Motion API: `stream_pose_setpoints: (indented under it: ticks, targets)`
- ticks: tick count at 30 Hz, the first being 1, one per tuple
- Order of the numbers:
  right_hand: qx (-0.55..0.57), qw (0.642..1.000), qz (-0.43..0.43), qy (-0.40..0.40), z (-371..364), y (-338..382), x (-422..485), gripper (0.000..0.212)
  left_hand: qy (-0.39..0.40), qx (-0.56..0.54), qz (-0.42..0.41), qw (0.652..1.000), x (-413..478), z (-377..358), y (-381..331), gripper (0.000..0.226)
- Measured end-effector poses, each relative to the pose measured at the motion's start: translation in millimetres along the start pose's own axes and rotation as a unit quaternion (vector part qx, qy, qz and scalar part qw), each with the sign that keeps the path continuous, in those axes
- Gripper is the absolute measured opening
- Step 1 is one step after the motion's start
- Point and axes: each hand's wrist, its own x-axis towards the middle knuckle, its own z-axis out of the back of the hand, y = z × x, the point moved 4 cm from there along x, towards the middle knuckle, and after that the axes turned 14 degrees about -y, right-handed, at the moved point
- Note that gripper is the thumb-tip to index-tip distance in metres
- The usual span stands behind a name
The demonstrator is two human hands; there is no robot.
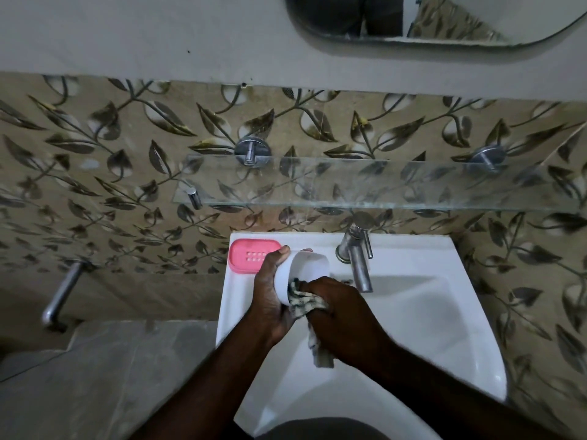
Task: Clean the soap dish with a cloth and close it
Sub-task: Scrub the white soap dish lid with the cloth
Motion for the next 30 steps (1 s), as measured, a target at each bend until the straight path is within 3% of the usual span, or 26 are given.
stream_pose_setpoints:
  ticks: [3, 8, 13, 16, 20, 25, 28, 30]
  targets:
    - [0.018, 0.998, 0.051, 0.017, 2, 19, 0, 0.014, 0.034, -0.015, 0.012, 0.999, -5, -8, -1, 0.073]
    - [-0.108, 0.989, 0.089, 0.039, 6, -16, 6, 0.037, -0.013, -0.023, -0.017, 1.0, 0, -1, -12, 0.042]
    - [-0.054, 0.995, 0.062, 0.064, 4, -16, 6, 0.024, -0.02, -0.023, -0.001, 1.0, 0, 2, -13, 0.041]
    - [-0.012, 0.995, 0.073, 0.067, 2, -5, 5, 0.014, -0.02, 0.002, 0.029, 0.999, -1, 2, -5, 0.085]
    - [0.016, 0.996, 0.069, 0.049, -2, 5, 4, 0.017, -0.01, -0.007, 0.072, 0.997, -1, -1, 5, 0.072]
    - [-0.058, 0.99, 0.111, 0.061, -4, -5, 6, 0.033, -0.021, -0.017, 0.033, 0.999, 5, 5, -2, 0.06]
    - [-0.079, 0.989, 0.118, 0.051, -4, -9, 8, 0.022, -0.012, -0.012, 0.023, 1.0, 7, 5, -2, 0.048]
    - [-0.056, 0.994, 0.086, 0.045, -4, -10, 9, 0.011, -0.009, 0.009, 0.024, 1.0, 6, 7, -1, 0.056]
